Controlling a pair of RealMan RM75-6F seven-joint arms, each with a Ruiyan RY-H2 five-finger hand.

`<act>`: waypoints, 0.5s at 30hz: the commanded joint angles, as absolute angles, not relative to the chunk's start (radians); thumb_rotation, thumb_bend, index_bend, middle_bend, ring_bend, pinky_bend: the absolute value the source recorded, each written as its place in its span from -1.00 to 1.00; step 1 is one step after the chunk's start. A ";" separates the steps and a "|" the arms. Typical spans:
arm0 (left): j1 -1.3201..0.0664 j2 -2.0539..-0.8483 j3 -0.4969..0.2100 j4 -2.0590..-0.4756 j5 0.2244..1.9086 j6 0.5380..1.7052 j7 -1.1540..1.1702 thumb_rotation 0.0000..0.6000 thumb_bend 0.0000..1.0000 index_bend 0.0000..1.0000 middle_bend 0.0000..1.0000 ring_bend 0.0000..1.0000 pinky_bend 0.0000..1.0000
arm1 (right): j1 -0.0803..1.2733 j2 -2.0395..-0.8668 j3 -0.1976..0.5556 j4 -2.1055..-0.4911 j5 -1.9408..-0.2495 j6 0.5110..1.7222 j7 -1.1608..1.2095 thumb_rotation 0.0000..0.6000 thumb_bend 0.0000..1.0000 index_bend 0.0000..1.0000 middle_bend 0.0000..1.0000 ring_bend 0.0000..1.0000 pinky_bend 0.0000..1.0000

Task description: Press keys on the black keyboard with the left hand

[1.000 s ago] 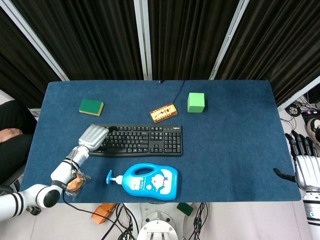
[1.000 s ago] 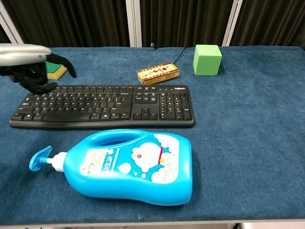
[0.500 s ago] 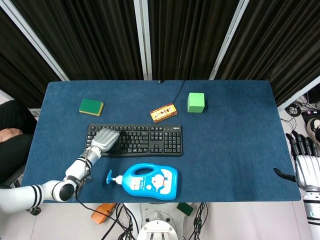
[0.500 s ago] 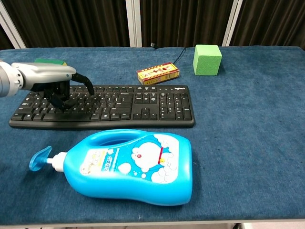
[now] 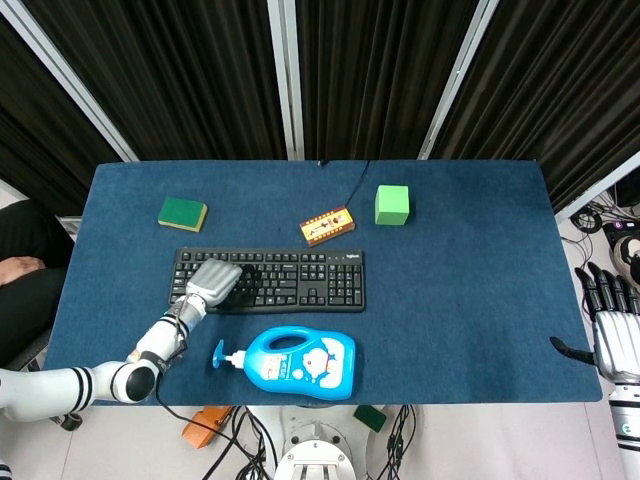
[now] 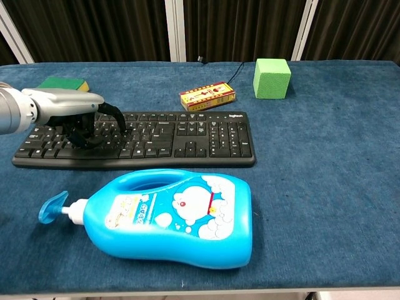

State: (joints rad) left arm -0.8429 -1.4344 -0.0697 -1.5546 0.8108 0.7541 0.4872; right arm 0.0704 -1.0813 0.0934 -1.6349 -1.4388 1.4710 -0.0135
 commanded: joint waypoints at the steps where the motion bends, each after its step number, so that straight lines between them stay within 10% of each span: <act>1: -0.842 -1.418 -0.074 -1.584 0.825 0.788 0.483 1.00 0.10 -0.49 1.00 0.91 0.73 | 0.071 -1.081 0.094 -1.634 -1.439 1.471 -0.012 1.00 -0.71 -1.00 -1.00 -1.00 -1.00; 10: -0.756 -1.287 -0.114 -1.730 0.961 1.003 0.405 1.00 0.06 -0.49 0.98 0.88 0.73 | 0.069 -1.079 0.097 -1.625 -1.436 1.473 0.002 1.00 -0.70 -1.00 -1.00 -1.00 -1.00; 15: -0.653 -1.224 -0.108 -1.764 1.044 1.177 0.362 1.00 -0.18 -0.49 0.65 0.58 0.56 | 0.068 -1.082 0.098 -1.611 -1.432 1.471 0.020 1.00 -0.71 -1.00 -1.00 -1.00 -1.00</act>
State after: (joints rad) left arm -0.7132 -1.2674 -0.1077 -1.7352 0.9946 1.0957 0.3914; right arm 0.0676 -1.0815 0.0975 -1.6115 -1.4323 1.4716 0.0194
